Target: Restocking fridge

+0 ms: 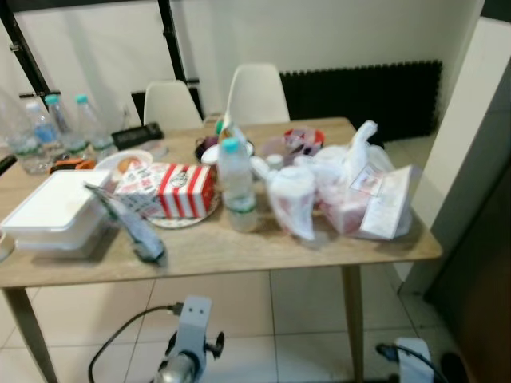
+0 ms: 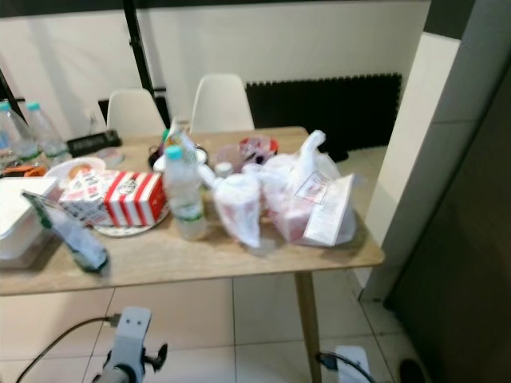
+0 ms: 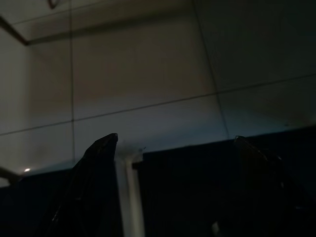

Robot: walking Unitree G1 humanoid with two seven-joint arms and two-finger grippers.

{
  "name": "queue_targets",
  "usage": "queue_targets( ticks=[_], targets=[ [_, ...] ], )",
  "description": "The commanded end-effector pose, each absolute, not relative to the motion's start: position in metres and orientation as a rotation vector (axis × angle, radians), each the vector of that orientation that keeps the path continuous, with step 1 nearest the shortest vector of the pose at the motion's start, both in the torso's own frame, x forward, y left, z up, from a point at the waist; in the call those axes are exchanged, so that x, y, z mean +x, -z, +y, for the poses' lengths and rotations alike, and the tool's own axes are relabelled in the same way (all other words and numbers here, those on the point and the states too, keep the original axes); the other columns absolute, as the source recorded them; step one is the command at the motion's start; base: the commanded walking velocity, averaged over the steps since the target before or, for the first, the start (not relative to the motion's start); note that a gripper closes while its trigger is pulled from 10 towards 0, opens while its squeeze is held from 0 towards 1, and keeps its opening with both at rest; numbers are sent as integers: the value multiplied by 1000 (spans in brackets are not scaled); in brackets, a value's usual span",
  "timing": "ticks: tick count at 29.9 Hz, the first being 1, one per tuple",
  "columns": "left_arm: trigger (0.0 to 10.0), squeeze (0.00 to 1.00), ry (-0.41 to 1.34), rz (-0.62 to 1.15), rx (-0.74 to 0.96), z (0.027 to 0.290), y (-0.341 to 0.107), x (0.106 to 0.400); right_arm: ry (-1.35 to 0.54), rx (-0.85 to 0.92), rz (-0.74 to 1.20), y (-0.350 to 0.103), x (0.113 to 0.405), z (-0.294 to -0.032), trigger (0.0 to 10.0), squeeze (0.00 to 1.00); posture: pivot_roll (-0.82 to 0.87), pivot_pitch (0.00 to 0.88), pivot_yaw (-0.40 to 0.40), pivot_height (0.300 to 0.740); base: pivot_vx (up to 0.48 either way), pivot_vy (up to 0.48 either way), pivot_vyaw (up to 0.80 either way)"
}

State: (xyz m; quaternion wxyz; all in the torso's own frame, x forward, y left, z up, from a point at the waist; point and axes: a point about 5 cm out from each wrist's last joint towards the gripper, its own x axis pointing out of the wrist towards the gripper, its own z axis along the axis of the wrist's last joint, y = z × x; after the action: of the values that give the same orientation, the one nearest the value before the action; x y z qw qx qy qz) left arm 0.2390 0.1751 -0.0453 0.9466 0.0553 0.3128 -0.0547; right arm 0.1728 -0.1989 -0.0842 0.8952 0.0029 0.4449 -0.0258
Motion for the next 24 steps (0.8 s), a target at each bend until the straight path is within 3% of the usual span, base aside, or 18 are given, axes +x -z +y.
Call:
queue_targets(
  ticks=[1,8,19,24],
  targets=[
    [10000,0,105,654,119,179,47,237,62,-3,905,82,176,-203,10000,0,-37,30,63,740,0,409,0],
    [10000,0,158,665,174,176,47,237,64,-1,902,82,176,-202,10000,0,-34,31,67,740,0,115,0],
    [10000,0,149,668,167,176,47,238,70,6,899,82,176,-201,10000,0,-33,32,71,740,0,-466,0],
    [10000,0,118,661,172,180,46,239,67,5,894,82,177,-201,10000,0,-33,30,69,740,0,-52,0]
  ],
)
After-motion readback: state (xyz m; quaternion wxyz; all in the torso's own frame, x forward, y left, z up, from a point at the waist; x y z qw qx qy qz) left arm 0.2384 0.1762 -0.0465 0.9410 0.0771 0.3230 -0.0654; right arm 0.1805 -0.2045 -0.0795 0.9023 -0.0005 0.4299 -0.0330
